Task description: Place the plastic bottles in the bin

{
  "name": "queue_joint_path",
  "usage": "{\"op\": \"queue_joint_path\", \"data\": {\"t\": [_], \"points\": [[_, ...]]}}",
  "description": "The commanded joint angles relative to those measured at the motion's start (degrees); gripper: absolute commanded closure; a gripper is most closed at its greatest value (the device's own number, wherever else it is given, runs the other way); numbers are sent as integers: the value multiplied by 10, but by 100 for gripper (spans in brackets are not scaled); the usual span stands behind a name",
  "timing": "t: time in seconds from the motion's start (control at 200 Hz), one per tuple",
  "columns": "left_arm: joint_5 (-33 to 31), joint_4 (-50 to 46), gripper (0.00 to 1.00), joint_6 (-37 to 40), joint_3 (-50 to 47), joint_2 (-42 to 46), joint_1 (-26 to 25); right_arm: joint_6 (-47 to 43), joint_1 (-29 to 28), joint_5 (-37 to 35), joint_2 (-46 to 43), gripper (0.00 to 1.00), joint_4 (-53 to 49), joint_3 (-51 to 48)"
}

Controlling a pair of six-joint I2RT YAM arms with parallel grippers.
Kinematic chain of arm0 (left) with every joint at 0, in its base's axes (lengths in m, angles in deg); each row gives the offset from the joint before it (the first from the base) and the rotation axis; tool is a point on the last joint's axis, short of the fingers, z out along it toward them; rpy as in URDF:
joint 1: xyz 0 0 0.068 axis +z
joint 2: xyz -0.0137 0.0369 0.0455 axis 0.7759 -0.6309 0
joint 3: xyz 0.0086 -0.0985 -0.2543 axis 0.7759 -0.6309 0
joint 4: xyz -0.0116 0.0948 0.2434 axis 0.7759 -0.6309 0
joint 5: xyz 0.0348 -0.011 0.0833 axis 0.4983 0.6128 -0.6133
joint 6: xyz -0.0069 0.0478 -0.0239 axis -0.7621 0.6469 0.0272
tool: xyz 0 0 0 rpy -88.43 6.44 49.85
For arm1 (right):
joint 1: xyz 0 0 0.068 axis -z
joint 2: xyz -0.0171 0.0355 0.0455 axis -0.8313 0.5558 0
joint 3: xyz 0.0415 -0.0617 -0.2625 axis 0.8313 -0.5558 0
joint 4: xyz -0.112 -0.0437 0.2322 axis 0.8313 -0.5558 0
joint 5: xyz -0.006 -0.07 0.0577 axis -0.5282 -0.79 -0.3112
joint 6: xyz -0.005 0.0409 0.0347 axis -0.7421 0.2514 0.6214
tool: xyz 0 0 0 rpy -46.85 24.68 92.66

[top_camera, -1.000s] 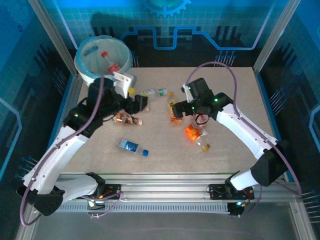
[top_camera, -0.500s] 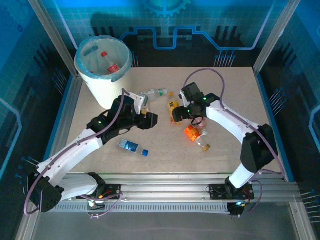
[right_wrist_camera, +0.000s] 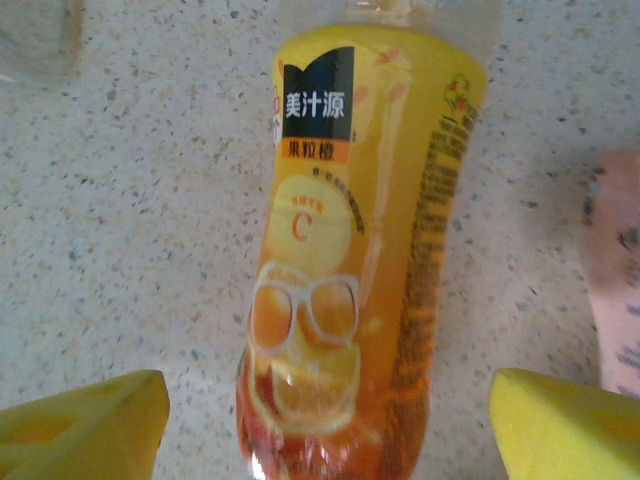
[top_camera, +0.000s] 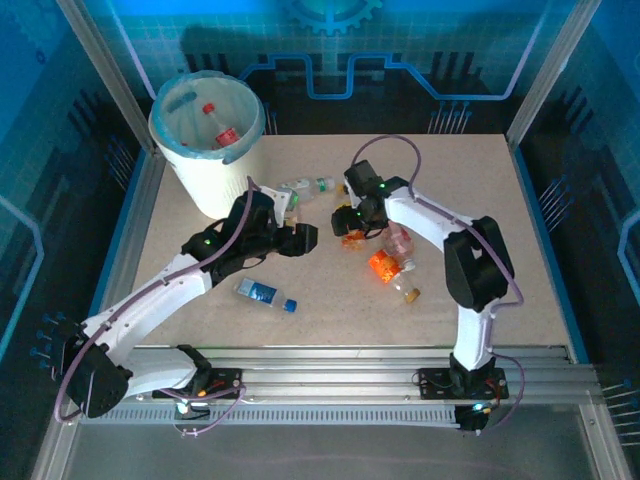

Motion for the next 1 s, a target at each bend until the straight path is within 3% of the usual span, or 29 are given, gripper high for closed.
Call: {"op": "queue_joint_path", "data": {"t": [0.0, 0.225, 0.435, 0.69, 0.995], "points": [[-6, 5, 28, 0, 16, -10, -2, 12, 0, 2, 36, 16, -7, 31], [-6, -5, 28, 5, 30, -9, -2, 11, 1, 14, 80, 22, -16, 52], [-7, -12, 28, 4, 41, -7, -2, 15, 0, 19, 81, 34, -18, 57], [-14, -22, 28, 7, 52, 12, -2, 20, 1, 18, 37, 46, -11, 40], [-20, -24, 28, 4, 53, 36, -2, 30, -4, 25, -41, 51, 11, 6]]}}
